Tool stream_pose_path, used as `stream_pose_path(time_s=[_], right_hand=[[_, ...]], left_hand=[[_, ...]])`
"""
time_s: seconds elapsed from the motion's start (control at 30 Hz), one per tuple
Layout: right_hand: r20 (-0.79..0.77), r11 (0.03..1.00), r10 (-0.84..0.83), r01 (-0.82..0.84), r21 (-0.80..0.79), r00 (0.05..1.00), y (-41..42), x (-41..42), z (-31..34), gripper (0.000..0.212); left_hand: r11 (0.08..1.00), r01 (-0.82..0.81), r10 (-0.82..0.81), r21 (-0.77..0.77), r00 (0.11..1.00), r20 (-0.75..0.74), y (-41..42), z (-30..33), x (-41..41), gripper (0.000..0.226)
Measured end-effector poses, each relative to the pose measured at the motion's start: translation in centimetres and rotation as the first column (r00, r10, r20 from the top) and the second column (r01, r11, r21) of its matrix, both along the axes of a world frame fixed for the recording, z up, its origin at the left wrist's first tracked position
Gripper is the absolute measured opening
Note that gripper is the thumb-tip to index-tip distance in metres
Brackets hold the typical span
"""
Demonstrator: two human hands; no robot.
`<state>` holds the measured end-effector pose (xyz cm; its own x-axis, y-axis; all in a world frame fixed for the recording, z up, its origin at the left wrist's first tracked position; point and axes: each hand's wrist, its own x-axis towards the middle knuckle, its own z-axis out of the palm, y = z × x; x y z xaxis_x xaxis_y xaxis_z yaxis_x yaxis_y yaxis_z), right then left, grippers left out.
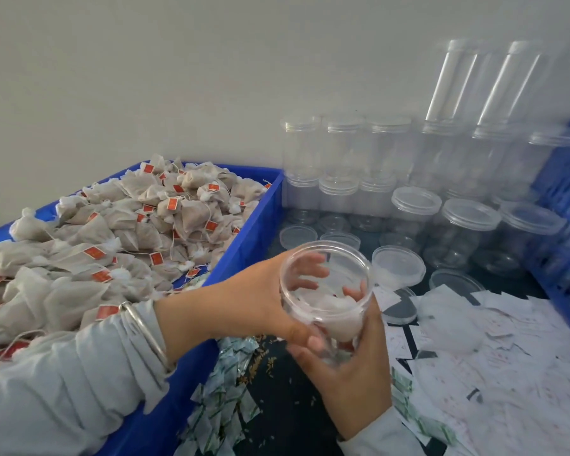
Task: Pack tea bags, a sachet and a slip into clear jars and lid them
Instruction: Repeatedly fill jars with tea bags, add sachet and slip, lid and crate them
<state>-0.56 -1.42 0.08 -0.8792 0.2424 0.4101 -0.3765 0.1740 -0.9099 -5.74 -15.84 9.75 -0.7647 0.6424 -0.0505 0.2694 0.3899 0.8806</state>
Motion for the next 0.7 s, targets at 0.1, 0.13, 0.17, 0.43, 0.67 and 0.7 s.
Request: stream_pose_path(time_s=[0.1, 0.13, 0.17, 0.43, 0.67, 0.7], right_hand=[[0.103, 0.989, 0.094, -0.104, 0.105, 0.99, 1.2, -0.1, 1.0, 0.112], [0.112, 0.979, 0.064, -0.085, 0.186, 0.992, 1.8, -0.1, 1.3, 0.108], [0.103, 0.965, 0.02, -0.046, 0.259, 0.994, 2.6, -0.1, 1.6, 0.099], [0.265, 0.84, -0.202, 0.028, 0.542, 0.943, 10.6, -0.4, 2.3, 0.038], [0.483, 0.472, -0.279, -0.319, 0.822, 0.83, 9.6, -1.4, 0.0, 0.049], [0.464, 0.47, -0.283, -0.301, 0.83, 0.839, 9.2, -1.3, -0.4, 0.052]], left_hand=[[0.987, -0.16, 0.16, 0.008, 0.985, -0.058, 0.1, -0.1, -0.1, 0.085], [0.977, -0.214, 0.215, 0.019, 0.975, -0.063, 0.0, -0.1, -0.3, 0.083], [0.963, -0.265, 0.267, 0.035, 0.962, -0.06, 0.0, -0.1, -0.5, 0.082], [0.857, -0.507, 0.512, 0.09, 0.859, -0.033, -0.3, -0.3, -1.5, 0.105], [0.864, -0.502, 0.504, 0.051, 0.863, -0.044, -0.2, -0.4, -1.4, 0.11], [0.866, -0.497, 0.499, 0.044, 0.865, -0.045, -0.2, -0.3, -1.4, 0.11]])
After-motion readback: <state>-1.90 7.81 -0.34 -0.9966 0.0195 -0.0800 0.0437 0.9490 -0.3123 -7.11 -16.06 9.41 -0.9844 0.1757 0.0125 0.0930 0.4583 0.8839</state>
